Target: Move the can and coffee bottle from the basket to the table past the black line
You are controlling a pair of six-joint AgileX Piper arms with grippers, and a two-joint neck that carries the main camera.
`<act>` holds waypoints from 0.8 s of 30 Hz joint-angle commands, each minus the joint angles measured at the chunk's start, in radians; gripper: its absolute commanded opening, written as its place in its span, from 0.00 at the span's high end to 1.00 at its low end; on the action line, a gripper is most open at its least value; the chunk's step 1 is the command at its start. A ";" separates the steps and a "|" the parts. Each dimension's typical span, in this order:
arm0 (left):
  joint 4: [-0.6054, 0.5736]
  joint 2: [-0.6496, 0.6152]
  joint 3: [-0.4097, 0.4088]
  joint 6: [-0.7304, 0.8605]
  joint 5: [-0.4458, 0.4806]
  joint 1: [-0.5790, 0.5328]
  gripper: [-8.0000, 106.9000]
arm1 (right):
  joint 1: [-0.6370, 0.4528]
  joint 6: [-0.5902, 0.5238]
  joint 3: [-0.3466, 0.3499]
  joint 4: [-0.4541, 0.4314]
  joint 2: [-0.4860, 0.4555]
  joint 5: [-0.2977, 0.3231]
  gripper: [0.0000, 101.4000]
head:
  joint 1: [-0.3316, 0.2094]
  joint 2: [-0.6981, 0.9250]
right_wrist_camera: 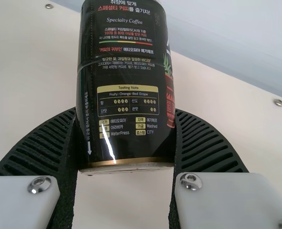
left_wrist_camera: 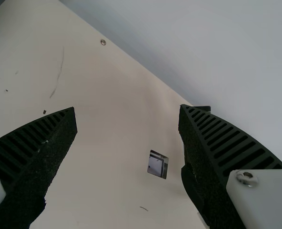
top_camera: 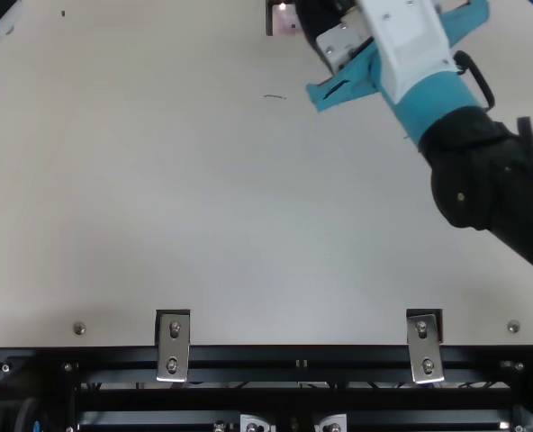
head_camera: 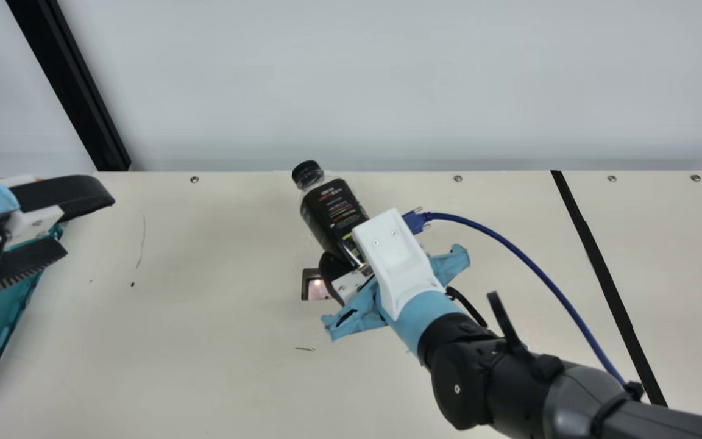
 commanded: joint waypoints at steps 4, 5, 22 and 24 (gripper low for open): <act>0.000 0.000 0.000 0.000 0.000 0.000 0.15 | -0.034 -0.004 0.047 0.023 -0.040 -0.017 1.00 | 0.001 -0.017; 0.000 0.000 0.000 0.000 0.000 0.000 0.15 | -0.044 -0.004 0.058 0.027 -0.050 -0.020 1.00 | 0.002 -0.025; 0.000 0.000 0.000 0.000 0.000 0.000 0.15 | -0.322 0.038 0.285 -0.011 -0.260 -0.036 1.00 | 0.008 -0.292; 0.000 0.000 0.000 0.000 0.000 0.000 0.15 | -0.367 0.049 0.310 -0.030 -0.287 -0.030 1.00 | 0.009 -0.330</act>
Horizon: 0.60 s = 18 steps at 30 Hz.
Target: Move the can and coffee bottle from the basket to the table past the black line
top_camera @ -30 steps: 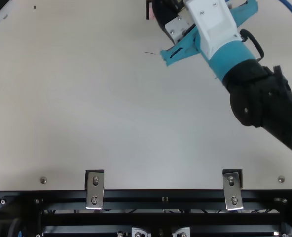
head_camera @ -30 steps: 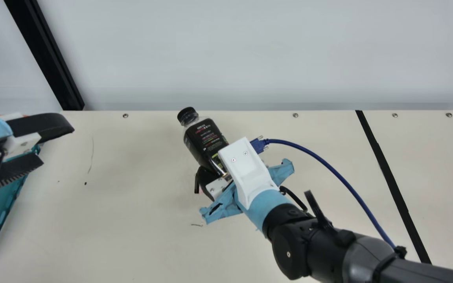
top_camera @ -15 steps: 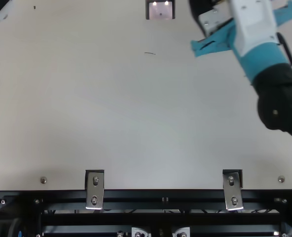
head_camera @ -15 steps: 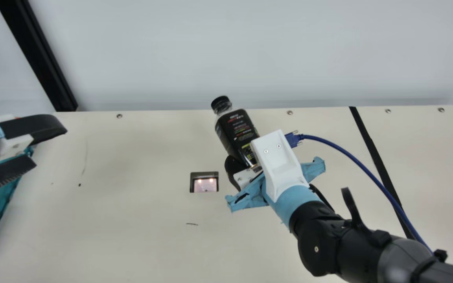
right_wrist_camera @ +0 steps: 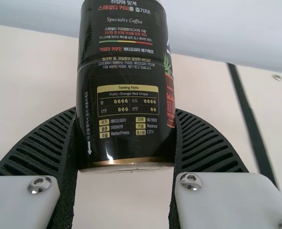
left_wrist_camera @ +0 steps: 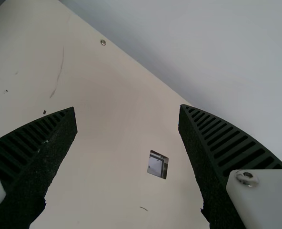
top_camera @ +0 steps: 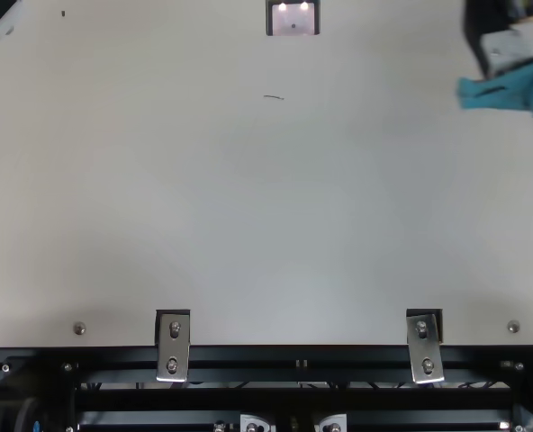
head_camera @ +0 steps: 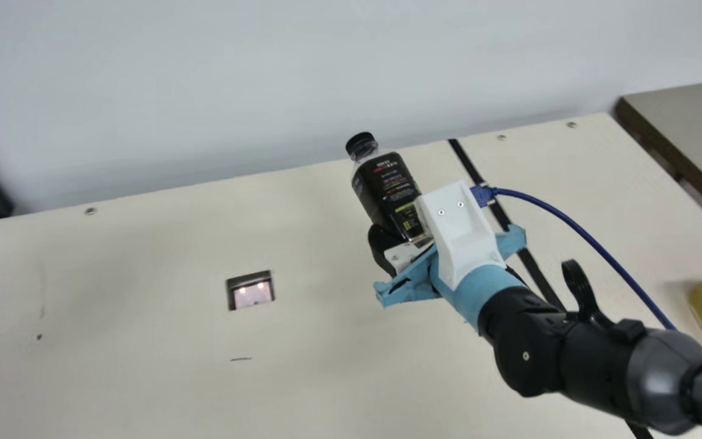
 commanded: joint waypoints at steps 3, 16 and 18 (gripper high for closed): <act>0.000 0.000 0.000 0.000 0.000 0.000 0.15 | -0.120 0.026 0.053 -0.046 -0.062 0.023 1.00 | -0.001 -0.086; 0.000 0.000 0.000 0.000 0.000 0.000 0.15 | -0.434 0.184 0.148 -0.286 -0.201 0.096 1.00 | 0.007 -0.355; 0.000 0.000 0.000 0.000 0.000 0.000 0.15 | -0.477 0.217 0.157 -0.328 -0.213 0.102 1.00 | 0.006 -0.393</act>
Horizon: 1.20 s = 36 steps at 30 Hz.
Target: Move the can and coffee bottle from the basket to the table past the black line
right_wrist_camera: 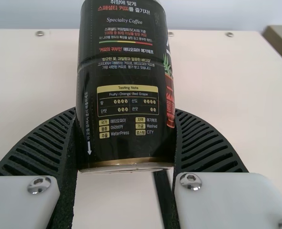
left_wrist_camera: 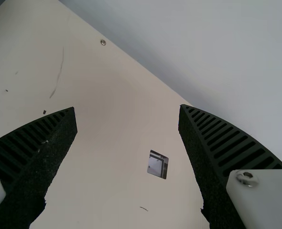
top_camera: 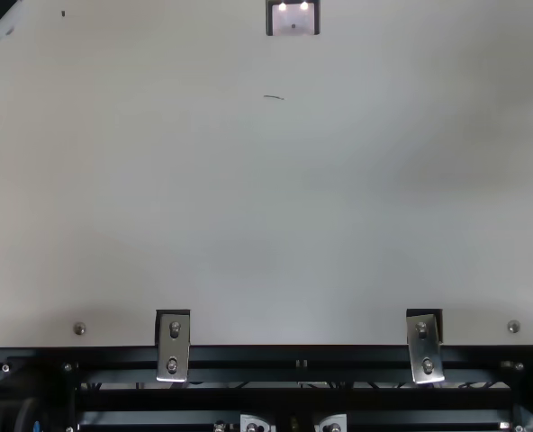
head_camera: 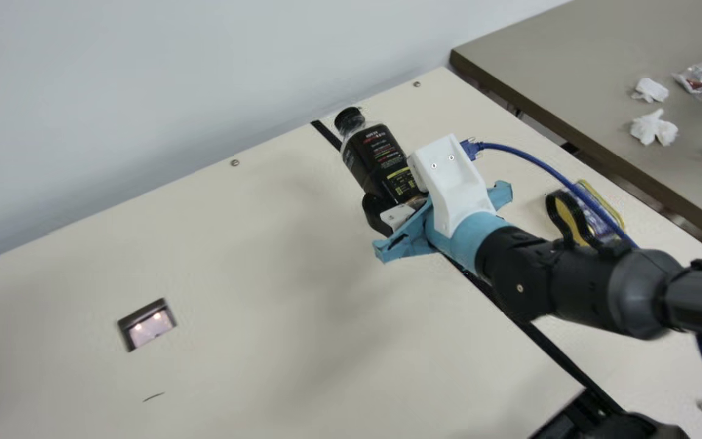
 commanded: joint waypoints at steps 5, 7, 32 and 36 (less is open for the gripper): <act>0.000 0.000 0.000 0.000 0.000 0.000 0.15 | -0.159 0.109 0.019 -0.152 -0.020 0.010 1.00 | -0.005 -0.110; 0.000 0.000 0.000 0.000 0.000 0.000 0.15 | -0.201 0.147 0.022 -0.203 -0.018 0.007 1.00 | -0.005 -0.133; 0.000 0.000 0.000 0.000 0.000 0.000 0.15 | -0.631 0.343 -0.038 -0.671 0.192 -0.062 1.00 | -0.005 -0.141; 0.000 0.000 0.000 0.000 0.000 0.000 0.15 | -0.645 0.333 -0.038 -0.684 0.199 -0.046 1.00 | -0.005 -0.141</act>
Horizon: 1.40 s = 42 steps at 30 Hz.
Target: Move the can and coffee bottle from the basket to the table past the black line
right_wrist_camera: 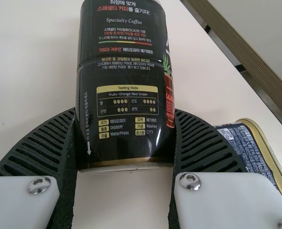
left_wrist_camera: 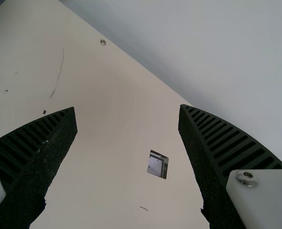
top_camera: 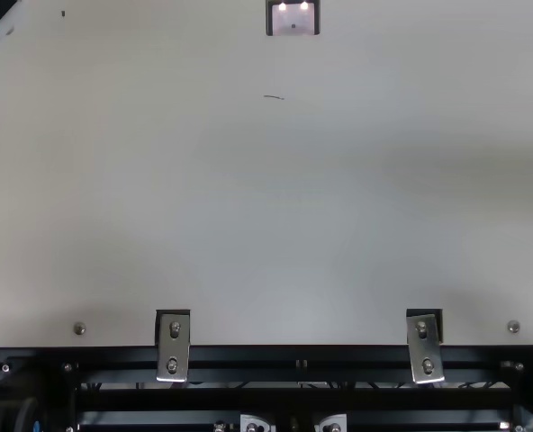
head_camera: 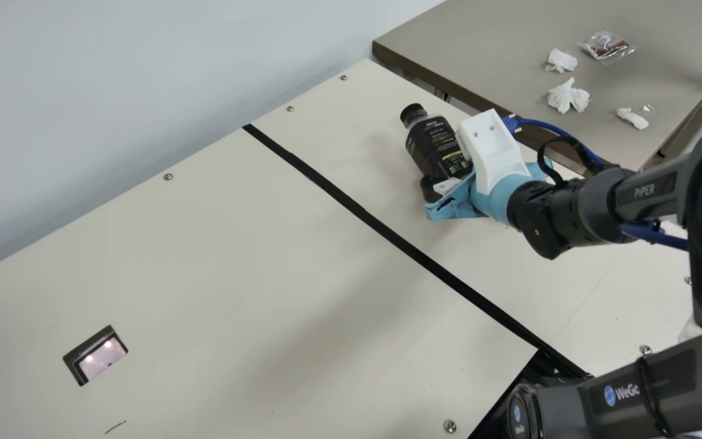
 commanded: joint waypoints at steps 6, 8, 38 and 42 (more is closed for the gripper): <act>0.000 0.000 0.000 0.000 0.000 0.000 0.15 | -0.006 -0.026 0.004 0.005 0.008 0.028 1.00 | -0.005 -0.024; 0.000 0.000 0.000 0.000 0.000 0.000 0.15 | -0.005 -0.029 0.006 0.007 0.010 0.032 1.00 | -0.005 -0.024; 0.000 0.000 0.000 0.000 0.000 0.000 0.15 | 0.080 0.089 0.010 -0.038 -0.180 0.097 0.00 | -0.005 -0.024; 0.000 0.000 0.000 0.000 0.000 0.000 0.15 | 0.109 0.142 0.002 -0.072 -0.237 0.132 0.00 | -0.005 -0.024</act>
